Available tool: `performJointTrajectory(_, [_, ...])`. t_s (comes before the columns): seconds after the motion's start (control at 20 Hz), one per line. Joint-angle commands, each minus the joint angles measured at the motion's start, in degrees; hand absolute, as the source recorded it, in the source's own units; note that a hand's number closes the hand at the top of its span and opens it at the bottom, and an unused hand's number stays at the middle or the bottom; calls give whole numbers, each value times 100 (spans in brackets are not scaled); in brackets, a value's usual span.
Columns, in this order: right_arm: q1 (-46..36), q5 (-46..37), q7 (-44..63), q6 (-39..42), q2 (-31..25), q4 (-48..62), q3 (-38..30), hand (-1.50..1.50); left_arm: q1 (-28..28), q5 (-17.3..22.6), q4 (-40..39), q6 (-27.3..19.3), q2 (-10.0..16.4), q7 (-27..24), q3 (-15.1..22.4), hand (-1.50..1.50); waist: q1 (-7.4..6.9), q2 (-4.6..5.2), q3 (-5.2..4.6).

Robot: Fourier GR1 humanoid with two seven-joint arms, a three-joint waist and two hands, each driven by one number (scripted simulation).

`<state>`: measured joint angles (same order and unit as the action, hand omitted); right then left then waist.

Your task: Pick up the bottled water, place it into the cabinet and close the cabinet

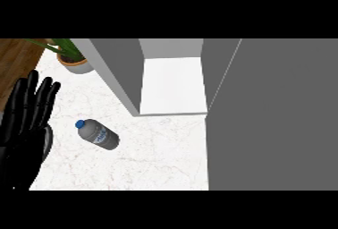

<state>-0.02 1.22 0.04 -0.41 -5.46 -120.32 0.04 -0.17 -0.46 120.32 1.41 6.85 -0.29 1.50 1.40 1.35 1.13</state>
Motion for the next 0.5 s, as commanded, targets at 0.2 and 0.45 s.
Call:
performJointTrajectory(0.2, [842,-181,-357,318,-172,-680,114,-150,-635,1071,-280,534,-26,349,-28,-150,-55,-142,-113])
performJointTrajectory(0.45, [1276,1174,825,357,466,-417,640,-150,390,2407,-515,33,-630,1870,48,-150,-102,-138,-109])
